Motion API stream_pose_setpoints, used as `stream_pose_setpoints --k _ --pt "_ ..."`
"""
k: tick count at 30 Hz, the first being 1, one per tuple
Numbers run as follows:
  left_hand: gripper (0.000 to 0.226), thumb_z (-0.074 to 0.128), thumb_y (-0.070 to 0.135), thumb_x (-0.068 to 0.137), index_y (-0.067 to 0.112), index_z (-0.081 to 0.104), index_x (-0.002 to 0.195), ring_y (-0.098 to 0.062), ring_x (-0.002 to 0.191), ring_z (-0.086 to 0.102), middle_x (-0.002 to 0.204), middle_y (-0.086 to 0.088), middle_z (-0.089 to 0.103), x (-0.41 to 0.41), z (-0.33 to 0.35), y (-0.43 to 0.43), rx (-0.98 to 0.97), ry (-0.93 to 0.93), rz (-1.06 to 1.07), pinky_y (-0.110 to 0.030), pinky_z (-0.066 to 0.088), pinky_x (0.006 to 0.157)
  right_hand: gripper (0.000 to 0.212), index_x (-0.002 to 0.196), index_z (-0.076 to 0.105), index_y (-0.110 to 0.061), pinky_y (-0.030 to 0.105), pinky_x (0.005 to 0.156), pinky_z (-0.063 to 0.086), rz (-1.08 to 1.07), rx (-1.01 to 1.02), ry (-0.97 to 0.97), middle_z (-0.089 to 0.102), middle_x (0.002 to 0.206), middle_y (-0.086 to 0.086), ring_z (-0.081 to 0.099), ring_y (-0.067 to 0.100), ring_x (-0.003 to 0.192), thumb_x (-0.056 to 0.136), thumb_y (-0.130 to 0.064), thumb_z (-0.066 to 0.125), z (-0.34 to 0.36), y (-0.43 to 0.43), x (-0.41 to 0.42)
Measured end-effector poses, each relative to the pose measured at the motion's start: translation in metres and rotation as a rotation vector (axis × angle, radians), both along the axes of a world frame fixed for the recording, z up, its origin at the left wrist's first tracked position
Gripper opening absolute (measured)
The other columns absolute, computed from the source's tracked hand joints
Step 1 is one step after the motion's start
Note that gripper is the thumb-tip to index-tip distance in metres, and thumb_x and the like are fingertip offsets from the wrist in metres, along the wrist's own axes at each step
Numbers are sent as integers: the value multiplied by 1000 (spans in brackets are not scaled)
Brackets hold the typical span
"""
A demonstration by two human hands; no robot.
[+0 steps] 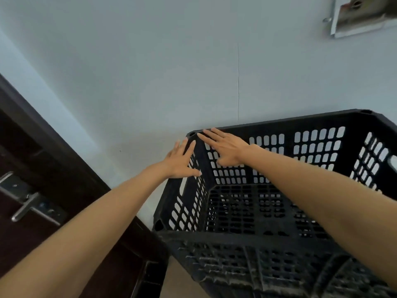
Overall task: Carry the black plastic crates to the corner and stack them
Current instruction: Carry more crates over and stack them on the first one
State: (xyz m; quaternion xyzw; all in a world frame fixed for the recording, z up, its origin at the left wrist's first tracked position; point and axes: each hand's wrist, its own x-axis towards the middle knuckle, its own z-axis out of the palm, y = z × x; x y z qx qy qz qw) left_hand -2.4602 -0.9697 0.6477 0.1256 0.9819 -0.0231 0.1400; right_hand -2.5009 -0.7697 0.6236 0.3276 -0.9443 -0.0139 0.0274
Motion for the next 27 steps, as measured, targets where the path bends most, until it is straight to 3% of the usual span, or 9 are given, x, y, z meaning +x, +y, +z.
stream_pose_setpoints --k 4,10,12,14,16,19,21,23,27 --pt "99 52 58 90 20 -13 154 -30 148 -20 162 -6 -18 3 4 -2 55 27 -8 -53 1 121 87 154 -5 -28 41 112 28 -154 -13 -184 -1 163 0 20 26 145 89 -26 53 40 -10 9" --pt "62 43 45 99 20 25 154 -25 151 6 162 -3 20 25 22 -47 84 174 -307 -45 17 120 50 142 44 -16 45 101 41 -260 17 -253 49 142 10 48 31 126 97 -38 46 65 -49 68" --pt "45 44 38 100 19 48 141 -26 142 29 144 -3 50 40 29 -54 67 279 -421 -43 35 109 41 130 57 -17 45 90 46 -303 -10 -236 59 128 10 56 31 113 97 -37 44 65 -63 96" --pt "30 45 30 101 14 61 119 -31 128 44 109 -6 65 62 33 -48 190 241 -444 -40 38 100 39 123 59 -14 43 84 46 -325 -58 -217 63 116 10 59 31 104 99 -37 40 66 -76 126" --pt "26 41 25 102 11 61 110 -33 127 46 98 -12 65 86 31 -41 335 99 -411 -39 28 110 41 118 59 -9 38 74 48 -303 -104 -214 65 99 10 61 26 88 102 -34 32 65 -83 157" --pt "40 31 30 105 23 46 142 -23 147 18 144 -3 52 118 17 -35 419 -46 -360 -42 9 120 44 129 50 -15 39 74 49 -292 -133 -201 65 96 7 62 23 81 103 -34 20 54 -77 204" --pt "49 24 36 105 24 29 152 -24 151 4 159 3 28 132 6 -26 293 -35 -329 -47 5 122 48 133 45 -21 42 80 48 -291 -93 -149 64 110 9 60 25 88 101 -40 14 42 -64 232" --pt "55 19 43 104 24 19 155 -24 151 1 162 4 17 141 -2 -14 180 18 -319 -48 3 122 51 132 44 -23 41 77 45 -291 -72 -84 64 112 6 59 23 90 100 -46 11 32 -50 250" --pt "56 11 49 102 29 16 155 -20 151 1 163 8 13 157 -12 1 199 84 -334 -47 4 123 56 116 52 -27 36 68 43 -334 -201 101 65 93 -3 64 21 85 98 -55 8 12 -27 266"
